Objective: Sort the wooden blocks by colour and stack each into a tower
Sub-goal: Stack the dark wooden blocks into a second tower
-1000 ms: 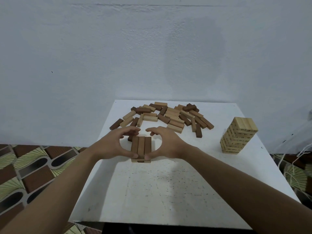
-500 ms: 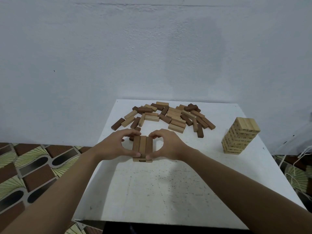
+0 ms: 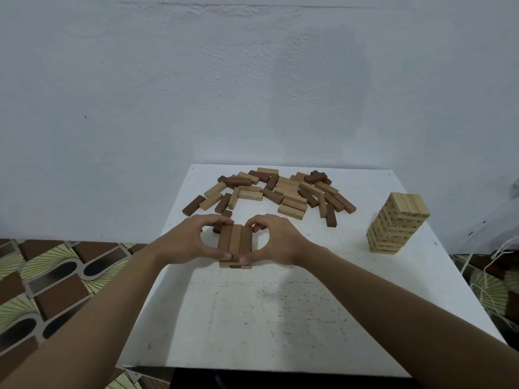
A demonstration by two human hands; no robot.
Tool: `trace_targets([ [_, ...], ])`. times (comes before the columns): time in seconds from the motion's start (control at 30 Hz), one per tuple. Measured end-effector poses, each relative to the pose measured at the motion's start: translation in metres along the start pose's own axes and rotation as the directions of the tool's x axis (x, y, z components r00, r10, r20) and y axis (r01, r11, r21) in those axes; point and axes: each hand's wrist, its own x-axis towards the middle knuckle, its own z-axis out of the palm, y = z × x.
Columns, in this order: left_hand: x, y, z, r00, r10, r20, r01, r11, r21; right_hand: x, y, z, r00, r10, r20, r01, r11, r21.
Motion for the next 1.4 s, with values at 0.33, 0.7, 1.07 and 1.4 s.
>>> trace_targets([
  [0.33, -0.003, 0.006, 0.001, 1.0, -0.019, -0.011, 0.019, 1.0, 0.001, -0.004, -0.004, -0.005, 1.0, 0.01, 0.018, -0.01, 1.0, -0.006],
  [0.7, -0.001, 0.053, 0.008, 0.985, 0.022, -0.17, -0.033, 0.997, -0.066, -0.029, 0.011, -0.029, 0.976, 0.045, -0.214, 0.011, 0.968, 0.251],
  [1.07, 0.068, 0.121, 0.104, 0.986, 0.055, -0.155, -0.034, 0.99, 0.134, -0.04, 0.084, -0.039, 0.938, 0.052, -0.343, -0.112, 0.981, -0.158],
  [1.4, 0.124, 0.102, 0.143, 0.987, -0.075, -0.139, 0.125, 0.908, 0.4, -0.028, 0.097, -0.045, 0.906, -0.044, -0.421, -0.021, 0.989, -0.148],
])
